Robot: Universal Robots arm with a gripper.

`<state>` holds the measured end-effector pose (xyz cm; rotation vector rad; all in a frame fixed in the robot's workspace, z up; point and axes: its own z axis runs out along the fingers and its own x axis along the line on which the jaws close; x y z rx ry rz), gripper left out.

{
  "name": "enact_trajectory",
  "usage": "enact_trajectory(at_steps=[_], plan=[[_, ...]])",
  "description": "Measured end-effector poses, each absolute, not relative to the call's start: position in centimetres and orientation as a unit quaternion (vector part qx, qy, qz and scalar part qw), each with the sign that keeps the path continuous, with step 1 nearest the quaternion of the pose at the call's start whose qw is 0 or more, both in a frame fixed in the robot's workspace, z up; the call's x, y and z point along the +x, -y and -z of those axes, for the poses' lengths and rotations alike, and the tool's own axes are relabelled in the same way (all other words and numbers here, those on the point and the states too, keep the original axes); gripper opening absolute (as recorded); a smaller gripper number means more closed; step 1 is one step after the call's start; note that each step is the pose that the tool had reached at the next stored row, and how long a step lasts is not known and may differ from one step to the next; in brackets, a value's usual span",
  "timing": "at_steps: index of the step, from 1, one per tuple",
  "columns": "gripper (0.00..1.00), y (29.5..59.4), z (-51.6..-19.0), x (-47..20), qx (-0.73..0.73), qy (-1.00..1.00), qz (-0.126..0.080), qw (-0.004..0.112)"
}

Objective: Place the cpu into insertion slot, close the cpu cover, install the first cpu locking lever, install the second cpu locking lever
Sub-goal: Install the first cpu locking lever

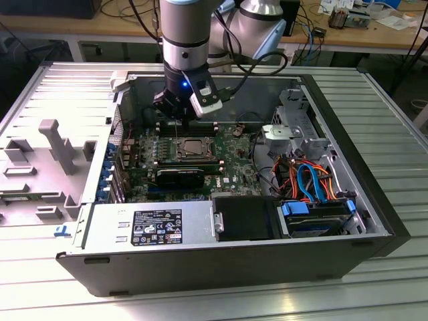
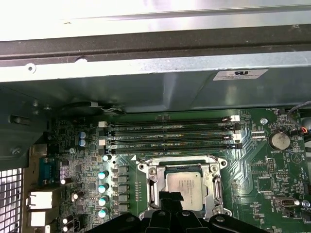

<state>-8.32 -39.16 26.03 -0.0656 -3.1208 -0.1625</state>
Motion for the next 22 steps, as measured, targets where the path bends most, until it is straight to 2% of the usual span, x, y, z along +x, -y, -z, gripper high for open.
enact_trajectory(at_steps=[22], plan=[[0.11,39.1,-26.4,-9.5,-0.021,0.998,0.052,0.007]])
